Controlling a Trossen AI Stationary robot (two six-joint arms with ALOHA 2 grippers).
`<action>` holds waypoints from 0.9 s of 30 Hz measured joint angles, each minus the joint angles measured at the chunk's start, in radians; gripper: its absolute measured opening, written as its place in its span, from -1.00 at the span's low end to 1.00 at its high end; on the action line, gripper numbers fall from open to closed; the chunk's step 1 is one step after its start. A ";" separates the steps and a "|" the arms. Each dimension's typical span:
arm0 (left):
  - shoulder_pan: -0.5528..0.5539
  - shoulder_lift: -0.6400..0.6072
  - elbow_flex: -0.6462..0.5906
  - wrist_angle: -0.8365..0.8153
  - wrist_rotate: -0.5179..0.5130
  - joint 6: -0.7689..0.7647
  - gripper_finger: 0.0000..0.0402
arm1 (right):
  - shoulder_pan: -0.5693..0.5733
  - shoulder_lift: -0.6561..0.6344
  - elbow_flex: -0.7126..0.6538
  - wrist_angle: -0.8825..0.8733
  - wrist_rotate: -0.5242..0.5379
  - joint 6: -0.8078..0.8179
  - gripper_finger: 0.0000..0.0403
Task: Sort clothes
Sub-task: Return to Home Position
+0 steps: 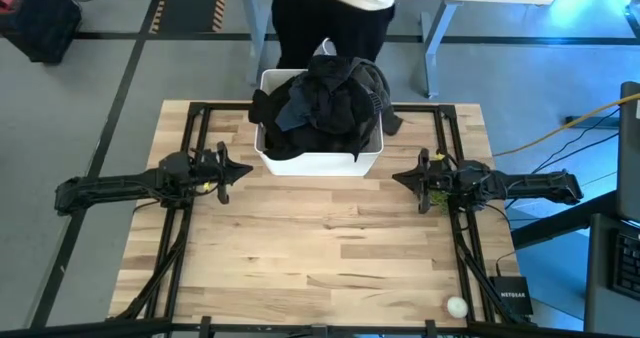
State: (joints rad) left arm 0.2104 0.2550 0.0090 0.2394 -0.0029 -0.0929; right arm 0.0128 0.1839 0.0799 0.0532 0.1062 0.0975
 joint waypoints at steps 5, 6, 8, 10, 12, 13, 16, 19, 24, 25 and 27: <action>0.000 0.000 0.000 -0.004 0.002 -0.001 -1.00 | 0.000 -0.074 -0.039 -0.003 0.004 -0.004 -0.97; 0.000 0.000 0.000 -0.006 0.006 -0.002 -1.00 | 0.000 -0.090 -0.048 -0.003 0.004 -0.004 -0.97; 0.000 0.000 0.000 -0.005 0.025 -0.003 -1.00 | 0.000 -0.116 -0.065 -0.003 0.004 -0.002 -0.96; 0.000 0.000 0.000 -0.005 0.045 -0.008 -1.00 | 0.000 -0.140 -0.072 -0.024 0.003 0.001 -0.94; 0.000 0.000 0.000 -0.004 0.060 -0.018 -1.00 | 0.000 -0.150 -0.072 -0.025 -0.011 0.000 -0.93; 0.000 0.000 0.000 -0.002 0.066 -0.024 -1.00 | 0.000 -0.155 -0.072 -0.029 -0.019 0.000 -0.93; 0.000 -0.005 0.000 0.064 0.097 -0.034 -1.00 | 0.000 -0.163 -0.072 -0.029 -0.031 -0.013 -0.94; -0.001 -0.037 0.000 0.064 0.108 -0.014 -1.00 | 0.000 -0.163 -0.072 -0.031 -0.032 -0.023 -0.94; -0.001 -0.107 0.000 -0.026 0.111 -0.012 -1.00 | 0.000 -0.163 -0.072 -0.032 -0.037 -0.020 -0.90; -0.001 -0.120 0.000 -0.031 0.112 -0.010 -1.00 | 0.000 -0.163 -0.072 -0.032 -0.037 -0.019 -0.89; 0.000 -0.147 0.000 -0.070 0.112 -0.004 -1.00 | 0.000 -0.163 -0.072 -0.032 -0.037 -0.019 -0.88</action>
State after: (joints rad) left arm 0.2100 0.1076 0.0090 0.1695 0.1089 -0.0969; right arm 0.0128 0.0212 0.0078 0.0212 0.0694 0.0784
